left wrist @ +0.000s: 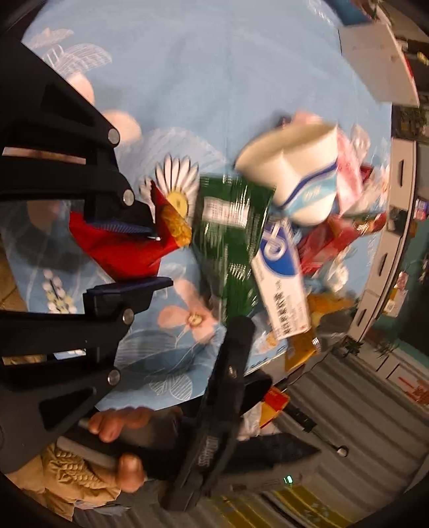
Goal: Collect trash
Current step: 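Grasp the red snack bag with the left tool while the right tool grasps the green packet, then carry the red bag and green packet in both tools over the black bucket, then open both tools to drop the red bag and green packet into the bucket, then move both open tools back over the table toward the trash, then grasp the white medicine box with the left tool while the right tool grasps the clear plastic bag, then carry the medicine box and clear bag in both tools over the black bucket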
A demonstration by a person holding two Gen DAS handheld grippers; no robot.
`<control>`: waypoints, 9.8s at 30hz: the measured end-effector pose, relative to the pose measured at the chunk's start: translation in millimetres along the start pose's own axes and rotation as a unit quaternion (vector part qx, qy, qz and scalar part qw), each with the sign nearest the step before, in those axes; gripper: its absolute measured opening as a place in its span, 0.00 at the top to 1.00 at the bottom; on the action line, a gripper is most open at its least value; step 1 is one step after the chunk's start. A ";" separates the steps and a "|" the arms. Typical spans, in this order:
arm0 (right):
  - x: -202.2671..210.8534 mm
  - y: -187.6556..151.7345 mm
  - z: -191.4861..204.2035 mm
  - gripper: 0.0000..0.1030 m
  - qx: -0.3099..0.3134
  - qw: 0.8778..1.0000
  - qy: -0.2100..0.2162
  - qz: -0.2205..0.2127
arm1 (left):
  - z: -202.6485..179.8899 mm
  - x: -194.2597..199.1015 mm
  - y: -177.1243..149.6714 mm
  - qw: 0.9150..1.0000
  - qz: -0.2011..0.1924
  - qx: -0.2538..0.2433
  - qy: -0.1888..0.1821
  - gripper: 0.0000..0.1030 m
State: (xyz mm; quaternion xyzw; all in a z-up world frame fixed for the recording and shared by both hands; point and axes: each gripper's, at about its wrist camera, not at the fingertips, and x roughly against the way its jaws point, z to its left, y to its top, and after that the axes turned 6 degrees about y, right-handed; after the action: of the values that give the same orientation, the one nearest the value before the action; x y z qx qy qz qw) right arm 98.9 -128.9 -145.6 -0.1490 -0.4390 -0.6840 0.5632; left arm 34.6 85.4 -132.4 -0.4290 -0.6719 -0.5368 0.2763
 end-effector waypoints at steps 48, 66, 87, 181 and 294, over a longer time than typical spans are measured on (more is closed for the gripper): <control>136.2 -36.2 -2.6 0.96 0.015 0.978 -0.118 -0.173 | -76.9 49.6 26.3 0.992 -0.086 -0.082 0.041 0.68; 174.8 -40.6 -51.2 0.96 -0.035 0.963 -0.150 -0.223 | -146.1 22.1 42.0 0.984 -0.076 -0.161 0.030 0.67; 201.8 -47.7 -122.2 0.96 -0.113 0.939 -0.210 -0.248 | -233.9 -13.9 67.6 0.967 -0.087 -0.239 -0.018 0.67; 55.1 -27.4 -5.2 0.45 0.051 0.978 -0.184 -0.079 | -12.2 3.3 -1.7 0.995 -0.063 -0.047 0.057 0.12; 203.1 -37.8 -61.8 0.77 0.010 0.964 -0.080 -0.253 | -197.3 27.3 80.0 0.958 -0.135 -0.252 -0.024 0.75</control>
State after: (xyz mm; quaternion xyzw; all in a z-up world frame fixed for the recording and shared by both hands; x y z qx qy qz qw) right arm 17.5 -307.0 -55.3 -0.0818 -0.5131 -0.7854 0.3363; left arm 73.7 -91.6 -17.5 -0.4030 -0.5729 -0.7105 0.0677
